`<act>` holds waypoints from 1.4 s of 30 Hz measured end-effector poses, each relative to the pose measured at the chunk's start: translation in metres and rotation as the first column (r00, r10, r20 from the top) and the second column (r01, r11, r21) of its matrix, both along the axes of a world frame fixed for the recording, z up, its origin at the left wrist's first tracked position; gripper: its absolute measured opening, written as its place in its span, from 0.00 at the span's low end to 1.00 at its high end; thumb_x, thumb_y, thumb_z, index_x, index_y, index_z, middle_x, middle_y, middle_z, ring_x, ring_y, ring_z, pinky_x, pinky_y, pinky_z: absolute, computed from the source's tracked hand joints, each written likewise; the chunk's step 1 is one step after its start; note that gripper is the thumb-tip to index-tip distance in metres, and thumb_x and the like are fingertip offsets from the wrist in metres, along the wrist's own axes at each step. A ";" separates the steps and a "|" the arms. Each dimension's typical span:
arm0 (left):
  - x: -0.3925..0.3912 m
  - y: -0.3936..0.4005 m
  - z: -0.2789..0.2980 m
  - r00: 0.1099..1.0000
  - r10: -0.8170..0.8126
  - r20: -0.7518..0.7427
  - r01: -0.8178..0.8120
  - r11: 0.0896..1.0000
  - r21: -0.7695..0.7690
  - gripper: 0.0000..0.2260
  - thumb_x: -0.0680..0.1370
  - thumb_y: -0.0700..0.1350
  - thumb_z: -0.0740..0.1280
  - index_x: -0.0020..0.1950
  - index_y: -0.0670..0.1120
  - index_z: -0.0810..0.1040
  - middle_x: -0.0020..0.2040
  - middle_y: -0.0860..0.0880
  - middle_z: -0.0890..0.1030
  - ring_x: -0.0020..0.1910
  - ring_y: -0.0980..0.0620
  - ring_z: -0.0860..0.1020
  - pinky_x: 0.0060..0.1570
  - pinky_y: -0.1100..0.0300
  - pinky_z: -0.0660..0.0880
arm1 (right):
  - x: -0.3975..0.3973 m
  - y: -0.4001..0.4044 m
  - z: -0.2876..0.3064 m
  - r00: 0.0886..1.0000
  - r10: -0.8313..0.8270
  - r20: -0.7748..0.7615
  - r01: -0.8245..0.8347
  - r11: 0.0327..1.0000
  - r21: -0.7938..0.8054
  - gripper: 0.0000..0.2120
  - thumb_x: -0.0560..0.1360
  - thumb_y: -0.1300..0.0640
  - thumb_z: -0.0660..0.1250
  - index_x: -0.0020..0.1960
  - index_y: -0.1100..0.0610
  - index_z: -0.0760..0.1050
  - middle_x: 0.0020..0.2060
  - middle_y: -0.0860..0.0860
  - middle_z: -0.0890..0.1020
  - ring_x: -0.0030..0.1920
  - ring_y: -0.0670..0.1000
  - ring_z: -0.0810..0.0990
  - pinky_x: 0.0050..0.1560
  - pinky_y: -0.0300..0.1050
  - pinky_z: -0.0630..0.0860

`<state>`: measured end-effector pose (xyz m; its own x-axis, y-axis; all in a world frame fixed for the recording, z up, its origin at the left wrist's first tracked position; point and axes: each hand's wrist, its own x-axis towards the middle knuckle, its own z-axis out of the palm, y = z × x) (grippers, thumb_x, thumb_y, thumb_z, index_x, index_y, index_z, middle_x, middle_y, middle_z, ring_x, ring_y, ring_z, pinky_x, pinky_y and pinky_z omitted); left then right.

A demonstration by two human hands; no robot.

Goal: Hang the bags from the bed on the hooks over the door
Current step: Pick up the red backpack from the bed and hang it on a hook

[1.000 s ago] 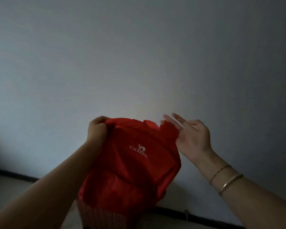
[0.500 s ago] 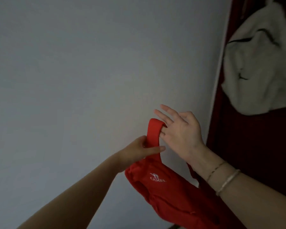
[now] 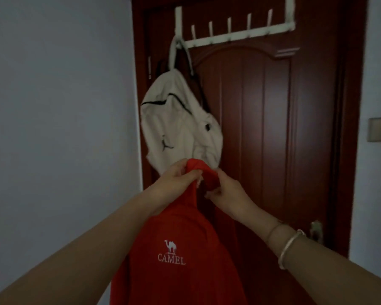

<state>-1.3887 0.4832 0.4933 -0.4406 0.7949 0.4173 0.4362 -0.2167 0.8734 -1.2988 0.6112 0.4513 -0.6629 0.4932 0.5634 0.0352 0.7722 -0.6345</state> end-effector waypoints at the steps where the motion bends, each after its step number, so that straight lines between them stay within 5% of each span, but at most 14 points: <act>1: 0.000 0.020 0.013 0.999 -0.046 -0.017 0.047 0.999 0.017 0.04 0.78 0.42 0.63 0.50 0.44 0.76 0.30 0.53 0.78 0.28 0.60 0.76 0.28 0.70 0.72 | 0.004 0.016 0.012 0.996 -0.088 0.009 0.087 0.993 0.083 0.13 0.70 0.61 0.63 0.53 0.49 0.71 0.39 0.52 0.84 0.32 0.49 0.84 0.40 0.49 0.80; 5: -0.010 0.072 0.066 0.992 -0.117 -0.046 0.121 0.986 0.113 0.07 0.78 0.47 0.63 0.46 0.45 0.77 0.28 0.55 0.76 0.24 0.62 0.74 0.26 0.70 0.71 | 0.012 0.074 0.057 0.918 -0.395 -0.045 0.385 0.854 0.350 0.11 0.71 0.46 0.64 0.50 0.48 0.69 0.44 0.49 0.83 0.44 0.54 0.83 0.39 0.46 0.74; 10: -0.048 0.143 0.142 0.998 -0.041 -0.037 0.049 0.961 0.273 0.14 0.78 0.51 0.62 0.53 0.40 0.76 0.31 0.53 0.74 0.23 0.61 0.72 0.25 0.67 0.70 | -0.008 0.148 0.107 0.960 -0.081 -0.268 0.176 0.919 0.353 0.11 0.75 0.58 0.62 0.45 0.48 0.59 0.36 0.48 0.75 0.31 0.43 0.76 0.36 0.56 0.76; 13: -0.064 0.178 0.180 0.993 0.019 -0.115 0.021 0.943 0.332 0.14 0.79 0.50 0.59 0.51 0.39 0.77 0.33 0.53 0.79 0.22 0.61 0.72 0.23 0.68 0.69 | -0.028 0.178 0.140 0.930 0.035 -0.366 0.073 0.959 0.275 0.14 0.76 0.67 0.56 0.44 0.49 0.58 0.41 0.52 0.76 0.38 0.45 0.84 0.34 0.51 0.81; 17: -0.099 0.226 0.240 0.960 0.163 -0.228 -0.051 0.903 0.427 0.14 0.81 0.48 0.56 0.55 0.40 0.76 0.39 0.52 0.83 0.26 0.57 0.72 0.26 0.65 0.69 | -0.067 0.223 0.198 0.899 0.057 -0.434 0.108 0.932 0.345 0.12 0.72 0.73 0.55 0.42 0.56 0.63 0.42 0.60 0.80 0.37 0.44 0.83 0.35 0.35 0.77; 21: -0.141 0.258 0.291 0.933 0.249 -0.261 -0.082 0.851 0.519 0.12 0.81 0.46 0.55 0.56 0.42 0.75 0.39 0.52 0.82 0.20 0.62 0.74 0.20 0.69 0.68 | -0.107 0.258 0.259 0.880 0.020 -0.475 0.253 0.826 0.503 0.19 0.68 0.74 0.61 0.44 0.49 0.70 0.47 0.47 0.72 0.46 0.43 0.74 0.44 0.21 0.65; 23: -0.167 0.272 0.316 0.916 0.303 -0.263 -0.101 0.809 0.579 0.13 0.81 0.46 0.55 0.58 0.41 0.75 0.38 0.52 0.81 0.23 0.60 0.75 0.20 0.71 0.69 | -0.131 0.272 0.291 0.869 -0.002 -0.494 0.314 0.774 0.549 0.16 0.70 0.72 0.63 0.51 0.54 0.74 0.52 0.44 0.70 0.53 0.43 0.71 0.47 0.20 0.62; 27: -0.208 0.296 0.365 0.858 0.458 -0.233 -0.196 0.711 0.676 0.15 0.81 0.45 0.56 0.58 0.37 0.76 0.39 0.47 0.80 0.26 0.57 0.75 0.19 0.74 0.66 | -0.160 0.280 0.357 0.861 -0.089 -0.500 0.436 0.634 0.638 0.17 0.73 0.64 0.62 0.62 0.55 0.71 0.66 0.48 0.69 0.64 0.49 0.68 0.61 0.38 0.65; 30: -0.236 0.315 0.401 0.749 0.624 -0.222 -0.285 0.606 0.743 0.13 0.79 0.46 0.59 0.51 0.37 0.78 0.48 0.39 0.82 0.41 0.48 0.81 0.37 0.66 0.71 | -0.183 0.282 0.400 0.851 -0.220 -0.478 0.512 0.558 0.654 0.23 0.72 0.64 0.60 0.67 0.57 0.67 0.74 0.51 0.60 0.70 0.55 0.63 0.69 0.48 0.62; 32: -0.248 0.324 0.424 0.737 0.647 -0.197 -0.263 0.543 0.797 0.10 0.77 0.44 0.62 0.55 0.41 0.74 0.52 0.38 0.81 0.51 0.41 0.79 0.49 0.57 0.73 | -0.194 0.283 0.426 0.826 -0.299 -0.478 0.561 0.524 0.641 0.24 0.72 0.60 0.61 0.68 0.58 0.65 0.77 0.52 0.54 0.72 0.57 0.59 0.70 0.54 0.62; 35: -0.252 0.336 0.449 0.643 0.722 -0.255 -0.166 0.456 0.874 0.13 0.76 0.39 0.63 0.59 0.46 0.68 0.58 0.41 0.76 0.54 0.41 0.77 0.52 0.51 0.73 | -0.210 0.295 0.456 0.791 -0.373 -0.484 0.611 0.496 0.617 0.25 0.74 0.54 0.62 0.69 0.60 0.63 0.78 0.53 0.49 0.74 0.59 0.56 0.70 0.58 0.60; 38: -0.257 0.352 0.462 0.459 0.815 -0.354 -0.110 0.447 0.888 0.13 0.75 0.36 0.60 0.56 0.48 0.71 0.59 0.46 0.74 0.54 0.44 0.76 0.44 0.55 0.68 | -0.230 0.311 0.477 0.801 -0.402 -0.444 0.599 0.550 0.582 0.24 0.79 0.55 0.56 0.72 0.62 0.59 0.78 0.57 0.46 0.75 0.61 0.53 0.73 0.57 0.55; 42: -0.265 0.369 0.469 0.354 0.825 -0.440 -0.143 0.512 0.847 0.17 0.75 0.37 0.60 0.60 0.52 0.76 0.61 0.50 0.79 0.61 0.47 0.76 0.55 0.53 0.73 | -0.250 0.340 0.491 0.810 -0.460 -0.364 0.585 0.584 0.563 0.23 0.80 0.55 0.52 0.73 0.60 0.57 0.77 0.58 0.46 0.75 0.63 0.54 0.74 0.57 0.55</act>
<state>-1.6532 0.8526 0.9628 0.1158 -0.0551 0.9917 0.9926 0.0422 -0.1135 -1.5489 0.9510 0.9423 -0.2745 0.2161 0.9370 0.5098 0.8589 -0.0488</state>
